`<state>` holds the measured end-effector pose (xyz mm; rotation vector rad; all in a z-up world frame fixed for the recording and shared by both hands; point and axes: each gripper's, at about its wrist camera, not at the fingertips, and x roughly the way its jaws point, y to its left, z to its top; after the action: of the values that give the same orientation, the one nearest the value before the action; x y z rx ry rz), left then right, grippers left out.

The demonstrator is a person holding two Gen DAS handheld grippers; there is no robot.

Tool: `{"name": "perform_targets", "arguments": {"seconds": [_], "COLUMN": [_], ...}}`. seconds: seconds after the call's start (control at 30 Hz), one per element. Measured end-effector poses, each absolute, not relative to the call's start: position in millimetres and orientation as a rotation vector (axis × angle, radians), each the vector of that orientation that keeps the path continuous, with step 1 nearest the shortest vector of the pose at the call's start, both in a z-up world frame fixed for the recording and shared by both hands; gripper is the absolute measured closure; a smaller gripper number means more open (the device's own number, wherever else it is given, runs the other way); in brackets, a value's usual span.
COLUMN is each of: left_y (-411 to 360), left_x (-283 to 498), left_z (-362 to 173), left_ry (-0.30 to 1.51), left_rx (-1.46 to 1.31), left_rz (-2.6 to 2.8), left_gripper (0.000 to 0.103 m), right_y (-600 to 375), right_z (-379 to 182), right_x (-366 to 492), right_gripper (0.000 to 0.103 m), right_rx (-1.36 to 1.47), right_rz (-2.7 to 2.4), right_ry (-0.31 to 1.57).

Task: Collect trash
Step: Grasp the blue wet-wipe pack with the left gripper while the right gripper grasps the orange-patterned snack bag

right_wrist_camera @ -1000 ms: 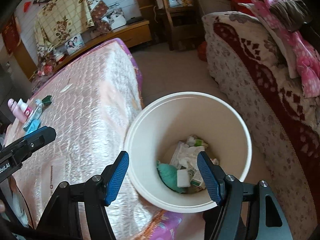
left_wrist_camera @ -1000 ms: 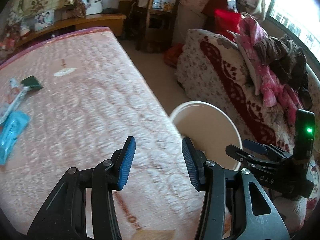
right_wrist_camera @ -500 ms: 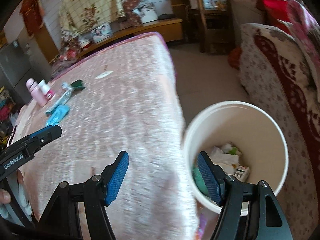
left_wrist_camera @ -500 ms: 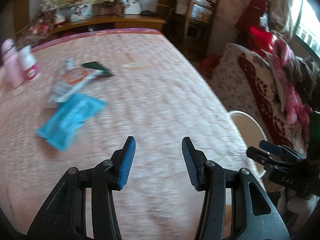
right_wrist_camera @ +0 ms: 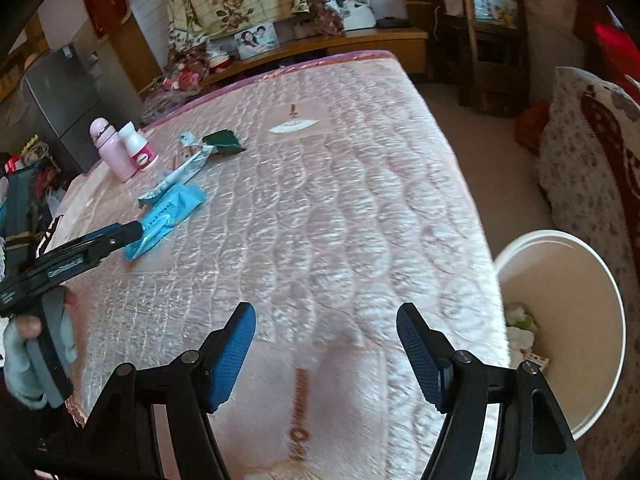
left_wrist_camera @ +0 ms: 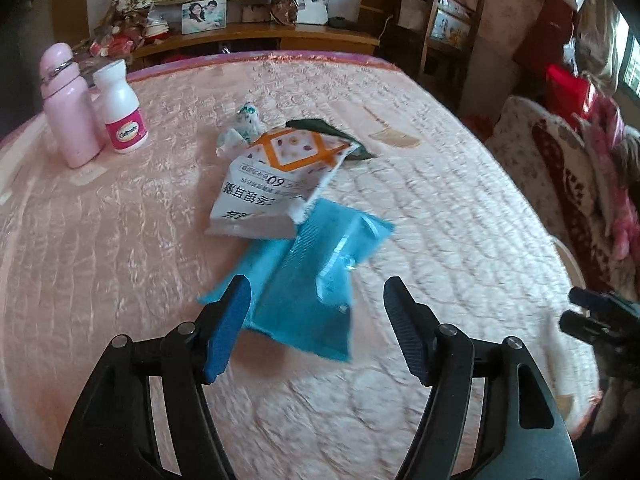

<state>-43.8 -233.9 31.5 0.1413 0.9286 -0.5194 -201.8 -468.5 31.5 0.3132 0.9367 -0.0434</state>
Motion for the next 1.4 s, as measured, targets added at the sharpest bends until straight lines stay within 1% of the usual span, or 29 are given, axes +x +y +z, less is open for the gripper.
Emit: {"name": "perform_targets", "arguments": {"seconds": [0.17,0.27,0.3,0.33,0.37,0.4,0.5,0.57,0.6,0.83,1.03,1.27,1.4], "left_y": [-244.2,-244.0,-242.9,-243.3,-242.2,-240.9,-230.6,-220.5,-212.1,-151.8,-108.7,-90.9,-95.2], "left_x": [-27.0,-23.1,-23.4,-23.2,-25.0,-27.6,-38.6,-47.1,-51.4,-60.3,-43.0,-30.0,-18.1], "left_z": [16.6,14.6,14.3,14.0,14.5,16.9,24.7,29.9,33.4,49.0,43.0,39.9,38.0], "left_ry": [0.934,0.939,0.946,0.952,0.960,0.953,0.974,0.981,0.979,0.961,0.959,0.946,0.946], "left_rx": [0.210,0.195,0.185,0.185,0.184,0.185,0.166,0.151,0.147,0.132,0.088,0.053,0.043], "left_rz": [-0.499,-0.522,-0.530,-0.531,-0.545,-0.551,-0.574,-0.579,-0.576,-0.490,-0.365,-0.320,-0.306], "left_gripper": [0.035,0.036,0.038,0.051,0.053,0.060,0.062,0.065,0.070,0.072,0.072,0.072,0.072], "right_y": [-459.2,-451.1,-448.9,-445.8,-443.7,-440.6,-434.4,-429.9,-425.8,-397.5,-369.9,-349.8,-340.0], "right_z": [27.7,26.3,26.2,25.7,25.4,24.6,22.7,22.3,22.0,21.8,28.8,28.0,21.4], "right_x": [-183.3,-171.3,-168.7,-164.1,-160.9,-156.3,-148.0,-142.6,-138.9,-111.6,-66.6,-4.0,23.4], "right_gripper": [0.032,0.032,0.032,0.032,0.032,0.032,0.032,0.032,0.032,0.032,0.031,0.031,0.031], "right_rx": [0.310,0.303,0.298,0.293,0.290,0.288,0.291,0.295,0.298,0.314,0.377,0.494,0.501], "right_rz": [-0.024,-0.009,-0.005,0.001,0.006,0.012,0.029,0.042,0.054,0.121,0.176,0.199,0.193], "right_ry": [0.956,0.966,0.967,0.969,0.971,0.974,0.980,0.983,0.984,0.988,0.971,0.982,1.007]}}
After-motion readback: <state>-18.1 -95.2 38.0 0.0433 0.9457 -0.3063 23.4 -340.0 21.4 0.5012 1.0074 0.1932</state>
